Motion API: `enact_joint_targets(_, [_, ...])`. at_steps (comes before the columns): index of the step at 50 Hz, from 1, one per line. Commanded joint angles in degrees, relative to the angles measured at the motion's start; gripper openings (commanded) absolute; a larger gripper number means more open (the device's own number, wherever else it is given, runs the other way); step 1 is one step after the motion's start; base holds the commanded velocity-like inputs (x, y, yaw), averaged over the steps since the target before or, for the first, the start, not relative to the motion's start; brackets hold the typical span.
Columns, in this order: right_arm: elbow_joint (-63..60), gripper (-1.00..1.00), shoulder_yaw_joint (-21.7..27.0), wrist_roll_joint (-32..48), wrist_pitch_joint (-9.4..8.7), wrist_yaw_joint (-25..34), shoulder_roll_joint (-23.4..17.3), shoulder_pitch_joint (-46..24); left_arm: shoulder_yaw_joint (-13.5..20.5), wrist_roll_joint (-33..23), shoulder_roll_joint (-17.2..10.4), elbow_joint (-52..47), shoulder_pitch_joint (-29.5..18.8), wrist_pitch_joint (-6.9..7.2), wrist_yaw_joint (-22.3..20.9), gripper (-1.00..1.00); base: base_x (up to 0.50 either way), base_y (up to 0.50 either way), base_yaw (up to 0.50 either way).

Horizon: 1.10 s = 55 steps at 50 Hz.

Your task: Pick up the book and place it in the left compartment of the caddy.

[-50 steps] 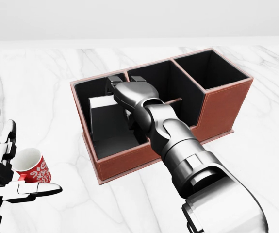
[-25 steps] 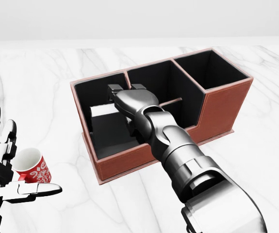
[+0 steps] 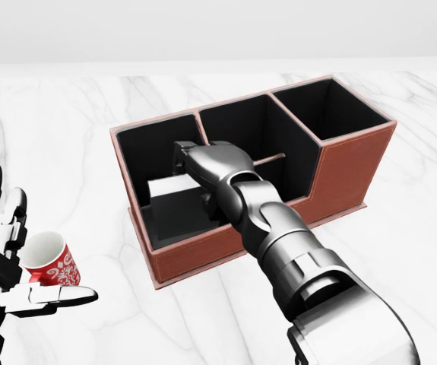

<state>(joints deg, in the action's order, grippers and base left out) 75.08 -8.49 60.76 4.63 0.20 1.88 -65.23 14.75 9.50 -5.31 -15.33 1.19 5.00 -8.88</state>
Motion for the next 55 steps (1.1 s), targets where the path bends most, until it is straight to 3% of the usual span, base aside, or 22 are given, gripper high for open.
enact_joint_targets(1, [-1.3,0.11,2.6,-1.2,-0.17,-1.8,-0.1,-0.3,0.0,-0.1,-0.2,1.2,-0.6,0.0,0.1,1.0,0.0,0.0,0.0])
enact_joint_targets(8, [-1.3,0.76,2.5,-1.2,-0.13,-1.8,0.0,-0.2,-0.1,-0.1,-0.3,2.0,-1.0,0.0,0.1,1.0,0.0,0.0,0.0])
enact_joint_targets(13, [-1.3,0.98,2.5,-1.2,-0.18,-1.9,-0.1,-0.2,-0.2,0.0,-0.4,2.3,-1.1,0.0,0.1,1.0,0.0,0.0,0.0])
enact_joint_targets(41, [-2.8,1.0,3.0,-2.4,-0.72,-0.4,-0.7,-0.8,0.0,0.1,0.1,-0.6,0.4,0.0,-0.4,1.0,0.0,0.0,0.0])
enact_joint_targets(50, [-9.3,1.0,4.7,-7.7,-3.98,2.4,-2.9,-1.5,0.2,0.2,0.1,-0.9,0.4,0.0,-0.3,1.0,0.0,0.0,0.0])
enact_joint_targets(55, [-16.9,1.0,4.8,-9.3,-6.94,4.6,-4.3,1.0,0.0,0.0,0.1,-0.7,0.3,0.0,-0.3,1.0,0.0,0.0,0.0])
